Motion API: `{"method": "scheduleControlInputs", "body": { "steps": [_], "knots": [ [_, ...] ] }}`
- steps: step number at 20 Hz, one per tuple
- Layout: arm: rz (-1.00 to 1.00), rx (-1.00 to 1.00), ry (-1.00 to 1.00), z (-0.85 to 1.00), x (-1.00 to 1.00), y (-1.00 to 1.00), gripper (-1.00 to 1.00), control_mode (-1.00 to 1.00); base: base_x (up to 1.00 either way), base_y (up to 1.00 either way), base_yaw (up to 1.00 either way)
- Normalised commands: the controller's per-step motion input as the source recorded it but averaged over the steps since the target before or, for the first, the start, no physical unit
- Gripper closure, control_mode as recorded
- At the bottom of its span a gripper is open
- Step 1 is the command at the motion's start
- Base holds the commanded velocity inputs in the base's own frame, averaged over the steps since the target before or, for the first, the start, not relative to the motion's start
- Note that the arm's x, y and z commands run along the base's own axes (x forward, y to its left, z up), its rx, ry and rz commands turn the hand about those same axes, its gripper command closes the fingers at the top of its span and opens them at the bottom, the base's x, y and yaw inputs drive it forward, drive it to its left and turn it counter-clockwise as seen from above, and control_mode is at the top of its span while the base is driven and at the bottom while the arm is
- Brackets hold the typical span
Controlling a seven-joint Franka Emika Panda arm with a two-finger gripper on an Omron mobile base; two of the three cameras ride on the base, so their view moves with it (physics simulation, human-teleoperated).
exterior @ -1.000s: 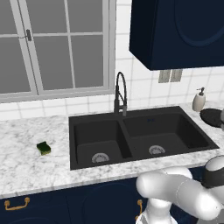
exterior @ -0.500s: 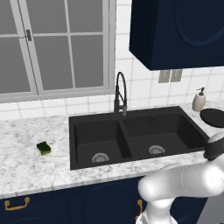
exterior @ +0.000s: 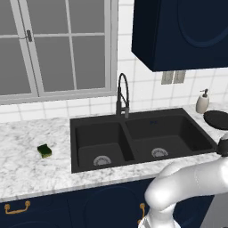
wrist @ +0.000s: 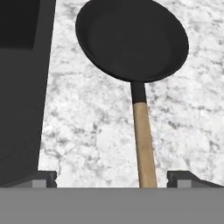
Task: Pick the pan and sponge and place them into the sink. Then turn on the water.
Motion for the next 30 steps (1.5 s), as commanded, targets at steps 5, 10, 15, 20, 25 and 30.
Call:
{"method": "scheduleControlInputs", "body": {
  "steps": [5, 10, 15, 20, 25, 30],
  "knots": [
    [0.06, 0.03, 0.00, -0.29, 0.18, -0.21, -1.00, -1.00, 0.00, 0.00, 0.00],
    [0.02, 0.00, 0.00, -0.54, 0.08, 0.00, -1.00, -1.00, 0.00, 0.00, 0.00],
    [0.01, 0.00, 0.00, -0.50, 0.17, -0.04, -1.00, -1.00, 0.00, 0.00, 0.00],
    [0.03, 0.02, 0.00, -0.44, 0.17, -0.23, -1.00, -1.00, 0.00, 0.00, 0.00],
    [0.04, 0.01, 0.03, -0.63, 0.22, -0.03, -1.00, -1.00, 0.00, 0.00, 0.00],
    [0.05, 0.00, 0.08, -0.73, 0.27, 0.00, 1.00, -1.00, 0.00, 0.00, 0.00]
  ]
}}
